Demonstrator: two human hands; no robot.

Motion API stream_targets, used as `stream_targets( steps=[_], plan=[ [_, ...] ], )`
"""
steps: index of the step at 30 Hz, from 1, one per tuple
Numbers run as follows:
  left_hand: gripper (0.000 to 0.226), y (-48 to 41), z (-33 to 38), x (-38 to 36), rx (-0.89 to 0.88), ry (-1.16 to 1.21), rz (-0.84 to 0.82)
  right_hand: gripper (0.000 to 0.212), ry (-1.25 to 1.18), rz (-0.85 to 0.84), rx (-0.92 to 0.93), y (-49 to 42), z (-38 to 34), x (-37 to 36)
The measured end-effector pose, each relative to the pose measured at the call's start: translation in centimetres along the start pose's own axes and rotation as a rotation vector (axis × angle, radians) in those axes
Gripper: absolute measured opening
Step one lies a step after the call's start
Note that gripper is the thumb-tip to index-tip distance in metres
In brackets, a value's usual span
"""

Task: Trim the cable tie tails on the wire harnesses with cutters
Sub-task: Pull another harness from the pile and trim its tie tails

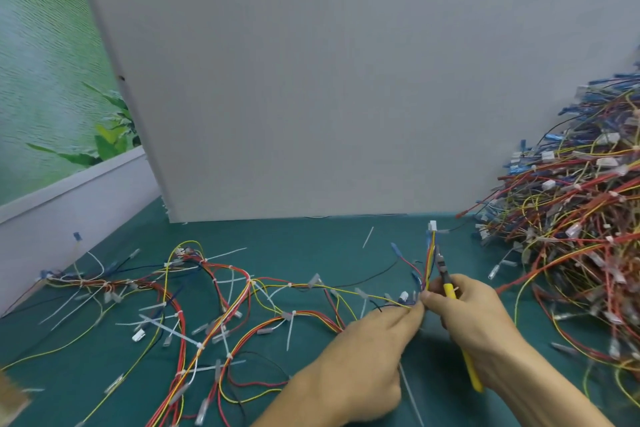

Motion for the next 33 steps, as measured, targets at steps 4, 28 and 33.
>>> stream_targets(
  steps=[4, 28, 33],
  plan=[
    [0.06, 1.2, 0.2, 1.9, -0.008, -0.086, 0.2, 0.012, -0.028, -0.01, 0.003, -0.2, 0.1, 0.0],
    [0.02, 7.4, -11.2, 9.0, 0.504, -0.055, 0.349, 0.008, -0.042, -0.038, 0.004, -1.0, 0.6, 0.1],
    [0.021, 7.4, -11.5, 9.2, 0.499, 0.058, 0.436, 0.007, -0.033, -0.045, 0.005, -0.9, 0.5, 0.0]
  ],
)
Point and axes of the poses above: each hand's wrist, its own y-axis away from the middle knuckle, its own x-axis out of the back of the hand, z = x × y, the point moved 6 cm from there along -y, towards the middle knuckle, and after that the axes turned 8 degrees about -x, right-handed, at the moved point
